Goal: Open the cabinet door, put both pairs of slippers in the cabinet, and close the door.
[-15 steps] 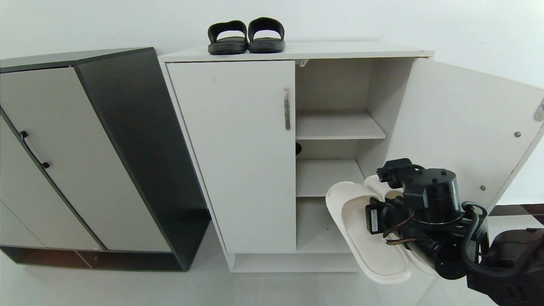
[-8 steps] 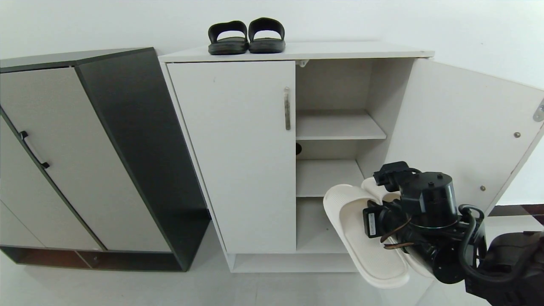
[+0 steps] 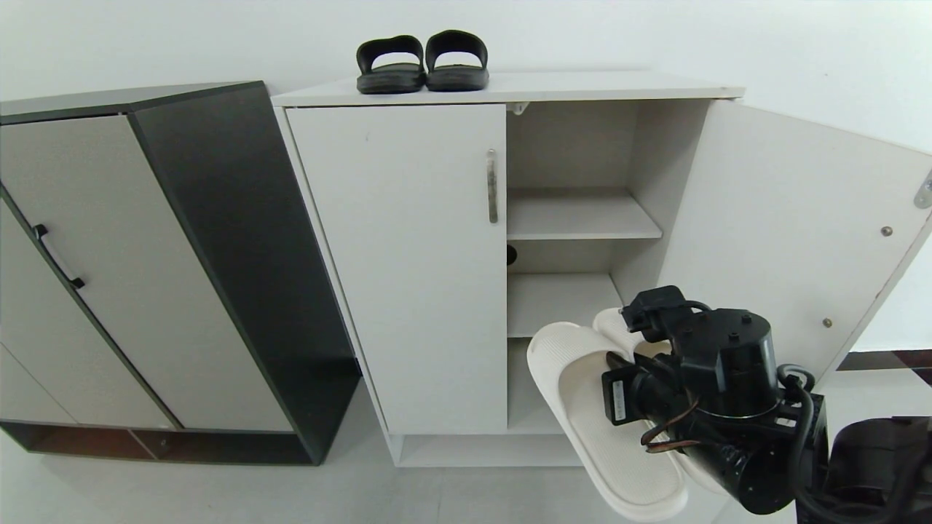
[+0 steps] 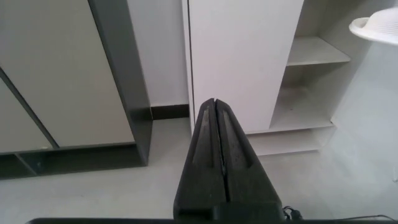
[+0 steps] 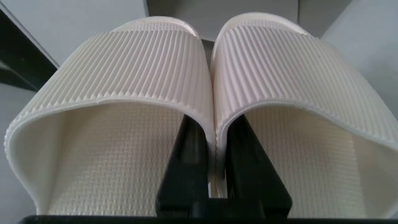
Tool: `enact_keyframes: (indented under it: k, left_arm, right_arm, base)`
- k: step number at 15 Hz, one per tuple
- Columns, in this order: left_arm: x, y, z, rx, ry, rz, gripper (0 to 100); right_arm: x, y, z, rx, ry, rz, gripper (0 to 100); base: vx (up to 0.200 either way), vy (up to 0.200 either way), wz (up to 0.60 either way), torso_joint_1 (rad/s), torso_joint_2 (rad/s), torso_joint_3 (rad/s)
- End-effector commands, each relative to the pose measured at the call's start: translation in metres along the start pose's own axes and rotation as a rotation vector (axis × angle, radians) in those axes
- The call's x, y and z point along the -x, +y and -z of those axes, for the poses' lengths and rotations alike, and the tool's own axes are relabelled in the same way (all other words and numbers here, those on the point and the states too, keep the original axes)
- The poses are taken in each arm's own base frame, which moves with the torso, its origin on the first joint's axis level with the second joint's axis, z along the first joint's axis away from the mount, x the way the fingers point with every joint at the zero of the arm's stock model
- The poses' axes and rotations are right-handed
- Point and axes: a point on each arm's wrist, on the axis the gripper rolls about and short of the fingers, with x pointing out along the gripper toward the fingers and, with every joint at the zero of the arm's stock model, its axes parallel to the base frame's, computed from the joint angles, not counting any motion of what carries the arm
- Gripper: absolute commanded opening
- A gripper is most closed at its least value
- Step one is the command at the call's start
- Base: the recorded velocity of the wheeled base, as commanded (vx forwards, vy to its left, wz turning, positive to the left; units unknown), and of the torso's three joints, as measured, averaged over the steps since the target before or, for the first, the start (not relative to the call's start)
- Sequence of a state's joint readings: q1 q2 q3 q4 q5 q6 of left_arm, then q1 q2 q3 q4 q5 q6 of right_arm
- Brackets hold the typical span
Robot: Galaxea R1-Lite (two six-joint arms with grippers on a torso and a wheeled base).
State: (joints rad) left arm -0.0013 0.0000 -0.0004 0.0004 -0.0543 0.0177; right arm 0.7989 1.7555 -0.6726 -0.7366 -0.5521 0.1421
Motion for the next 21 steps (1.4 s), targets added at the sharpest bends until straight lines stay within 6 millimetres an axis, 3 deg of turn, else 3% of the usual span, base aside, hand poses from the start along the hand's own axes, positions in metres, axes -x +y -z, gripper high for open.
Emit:
enact_keyframes:
  k: [1, 11, 16, 21]
  left_arm:
    - [0.000, 0.000, 0.000, -0.001, 0.003, 0.000, 0]
    - [0.000, 0.000, 0.000, -0.002, 0.003, 0.000, 0]
    - [0.000, 0.000, 0.000, -0.002, 0.003, 0.000, 0]
    - [0.000, 0.000, 0.000, -0.001, 0.003, 0.000, 0]
  right_arm:
    - [0.002, 0.005, -0.001, -0.004, -0.018, -0.020, 0]
    - [0.009, 0.020, 0.002, 0.014, -0.024, -0.061, 0]
    - [-0.007, 0.029, 0.012, 0.010, -0.030, -0.019, 0]
    - [-0.025, 0.014, 0.016, 0.003, -0.009, 0.048, 0]
  base:
    - [0.000, 0.000, 0.00, 0.000, 0.00, 0.000]
    - [0.000, -0.120, 0.00, 0.004, 0.00, 0.002]
    - [0.000, 0.000, 0.00, 0.000, 0.00, 0.000]
    - [0.000, 0.000, 0.00, 0.000, 0.00, 0.000]
